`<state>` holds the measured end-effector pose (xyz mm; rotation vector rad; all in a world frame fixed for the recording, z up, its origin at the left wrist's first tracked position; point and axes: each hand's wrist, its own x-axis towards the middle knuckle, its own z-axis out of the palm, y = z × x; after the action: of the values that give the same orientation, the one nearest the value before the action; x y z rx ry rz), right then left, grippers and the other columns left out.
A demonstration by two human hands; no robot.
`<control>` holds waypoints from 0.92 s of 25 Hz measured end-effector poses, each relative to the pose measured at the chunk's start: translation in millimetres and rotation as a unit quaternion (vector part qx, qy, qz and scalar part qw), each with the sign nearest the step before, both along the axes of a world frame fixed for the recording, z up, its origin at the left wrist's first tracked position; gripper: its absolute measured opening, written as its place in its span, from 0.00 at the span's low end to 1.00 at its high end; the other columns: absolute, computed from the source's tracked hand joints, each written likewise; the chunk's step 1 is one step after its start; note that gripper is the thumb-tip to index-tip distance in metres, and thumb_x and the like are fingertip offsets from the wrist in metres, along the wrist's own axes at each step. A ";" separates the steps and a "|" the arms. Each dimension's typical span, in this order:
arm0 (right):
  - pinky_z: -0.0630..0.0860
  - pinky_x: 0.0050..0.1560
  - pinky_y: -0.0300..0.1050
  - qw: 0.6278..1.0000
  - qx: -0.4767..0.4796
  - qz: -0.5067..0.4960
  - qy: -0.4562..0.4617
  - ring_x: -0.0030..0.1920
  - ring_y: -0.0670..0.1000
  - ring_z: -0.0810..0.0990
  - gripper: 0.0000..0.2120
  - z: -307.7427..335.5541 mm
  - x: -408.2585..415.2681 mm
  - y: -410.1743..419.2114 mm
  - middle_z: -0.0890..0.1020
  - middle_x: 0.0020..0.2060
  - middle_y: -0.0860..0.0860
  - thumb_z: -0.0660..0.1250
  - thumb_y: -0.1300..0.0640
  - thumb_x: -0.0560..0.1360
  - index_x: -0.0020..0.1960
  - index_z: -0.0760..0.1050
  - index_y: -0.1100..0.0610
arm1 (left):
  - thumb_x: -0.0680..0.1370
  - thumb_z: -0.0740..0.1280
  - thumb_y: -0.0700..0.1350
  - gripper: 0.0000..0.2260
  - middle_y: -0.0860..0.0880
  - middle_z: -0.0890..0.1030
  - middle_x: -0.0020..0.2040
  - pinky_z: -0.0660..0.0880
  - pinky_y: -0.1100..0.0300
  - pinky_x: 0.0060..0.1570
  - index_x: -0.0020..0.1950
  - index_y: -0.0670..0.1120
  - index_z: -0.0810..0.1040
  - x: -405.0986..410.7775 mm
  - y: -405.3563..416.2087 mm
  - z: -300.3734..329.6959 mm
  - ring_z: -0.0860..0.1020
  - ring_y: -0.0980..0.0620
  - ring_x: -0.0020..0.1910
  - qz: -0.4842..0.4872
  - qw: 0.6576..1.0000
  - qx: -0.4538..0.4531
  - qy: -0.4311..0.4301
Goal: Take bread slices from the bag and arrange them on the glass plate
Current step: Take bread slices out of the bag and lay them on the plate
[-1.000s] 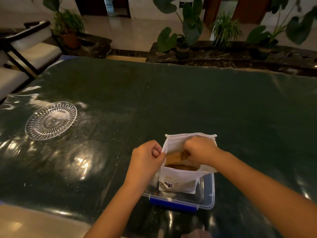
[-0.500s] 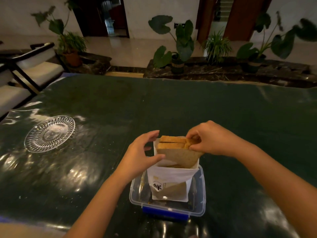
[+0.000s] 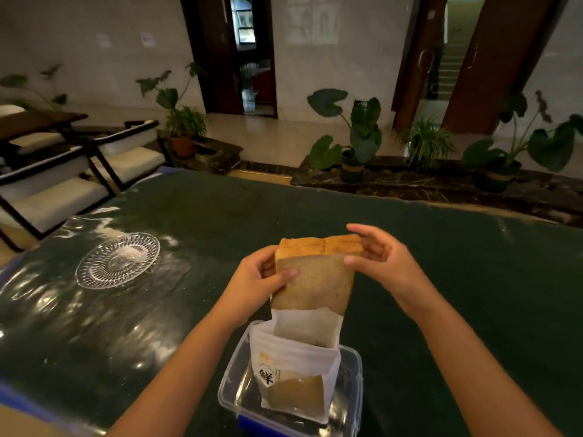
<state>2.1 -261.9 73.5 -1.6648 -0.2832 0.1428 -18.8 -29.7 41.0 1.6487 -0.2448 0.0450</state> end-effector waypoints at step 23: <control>0.79 0.35 0.37 0.996 0.070 0.032 0.048 0.43 0.42 0.83 0.22 -41.2 -50.2 335.0 0.82 0.46 0.48 0.70 0.66 0.69 0.61 0.73 0.54 | 0.73 0.69 0.38 0.11 0.46 0.83 0.51 0.78 0.51 0.50 0.54 0.47 0.79 -86.5 306.1 -9.4 0.81 0.47 0.51 0.171 0.981 -0.068 0.054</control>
<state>-48.1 73.0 32.3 -1.5064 -0.2675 0.2461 -105.2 276.5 31.6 1.5348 0.1246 0.2275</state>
